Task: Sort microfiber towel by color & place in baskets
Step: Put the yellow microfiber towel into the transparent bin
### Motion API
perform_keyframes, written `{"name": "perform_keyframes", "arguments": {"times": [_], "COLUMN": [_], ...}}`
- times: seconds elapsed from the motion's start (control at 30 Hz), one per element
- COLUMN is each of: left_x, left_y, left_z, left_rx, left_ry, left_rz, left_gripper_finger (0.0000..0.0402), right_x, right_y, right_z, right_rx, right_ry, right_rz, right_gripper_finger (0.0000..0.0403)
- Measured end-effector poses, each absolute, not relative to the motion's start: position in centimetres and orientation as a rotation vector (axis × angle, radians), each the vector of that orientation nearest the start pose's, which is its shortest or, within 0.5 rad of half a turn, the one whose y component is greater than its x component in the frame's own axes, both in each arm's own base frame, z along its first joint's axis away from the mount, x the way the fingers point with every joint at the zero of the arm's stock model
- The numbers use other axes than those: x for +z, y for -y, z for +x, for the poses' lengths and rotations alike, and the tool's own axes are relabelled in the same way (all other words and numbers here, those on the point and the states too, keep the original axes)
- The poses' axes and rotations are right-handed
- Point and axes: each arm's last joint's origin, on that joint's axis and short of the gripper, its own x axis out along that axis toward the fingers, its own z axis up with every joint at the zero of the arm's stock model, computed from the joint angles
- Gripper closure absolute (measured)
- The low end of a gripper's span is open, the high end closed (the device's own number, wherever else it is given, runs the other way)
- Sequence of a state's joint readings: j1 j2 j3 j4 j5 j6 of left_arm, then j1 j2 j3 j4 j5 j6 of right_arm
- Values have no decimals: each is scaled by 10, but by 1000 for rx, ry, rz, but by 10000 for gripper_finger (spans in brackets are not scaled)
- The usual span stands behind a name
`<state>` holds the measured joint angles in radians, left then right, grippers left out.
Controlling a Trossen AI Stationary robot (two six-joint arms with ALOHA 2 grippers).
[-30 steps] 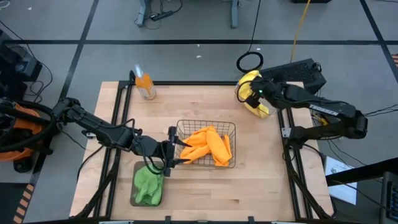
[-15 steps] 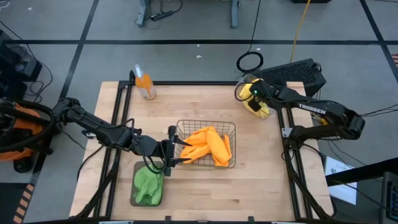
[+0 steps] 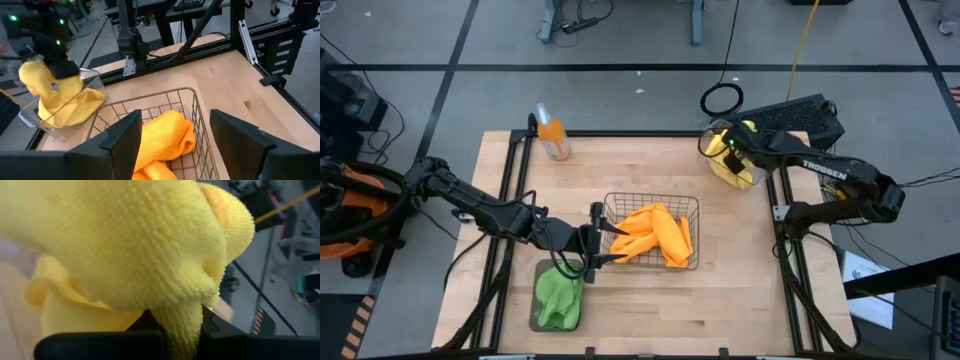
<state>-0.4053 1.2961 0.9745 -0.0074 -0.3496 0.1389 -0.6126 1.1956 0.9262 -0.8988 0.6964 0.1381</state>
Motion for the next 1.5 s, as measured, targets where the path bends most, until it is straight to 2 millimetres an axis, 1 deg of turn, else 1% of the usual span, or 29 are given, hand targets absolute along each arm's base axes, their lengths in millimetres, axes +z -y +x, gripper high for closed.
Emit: {"name": "perform_keyframes", "arguments": {"times": [0.13,0.2,0.3,0.5,0.77,0.9,1.0,1.1,1.27,1.37,1.5], "left_x": [306,306,306,307,307,303,300,297,299,298,298], "left_y": [105,105,105,105,105,106,107,108,109,109,109], "left_z": [270,270,270,270,270,272,275,278,279,279,279], "left_rx": [-76,-76,-76,-76,-76,-77,-79,-83,-82,-82,-82], "left_ry": [-302,-302,-302,-300,-300,-312,-323,-320,-302,-304,-305], "left_rz": [259,259,258,258,257,263,271,293,290,291,291], "left_gripper_finger": [160,160,160,160,160,160,160,160,160,160,160], "right_x": [279,280,276,248,195,173,165,164,172,181,195], "right_y": [131,130,130,141,163,169,170,170,168,167,165], "right_z": [156,154,154,164,194,203,206,207,205,203,199], "right_rx": [-1260,-1266,-1256,-1233,-1150,-1085,-1049,-1046,-1065,-1087,-1105], "right_ry": [-1238,-1277,-1321,-1468,-1650,-1718,-1755,-1764,-1709,-1646,-1587], "right_rz": [57,58,52,36,-18,-6,7,0,12,32,36], "right_gripper_finger": [380,380,380,380,380,380,380,380,371,345,288]}}
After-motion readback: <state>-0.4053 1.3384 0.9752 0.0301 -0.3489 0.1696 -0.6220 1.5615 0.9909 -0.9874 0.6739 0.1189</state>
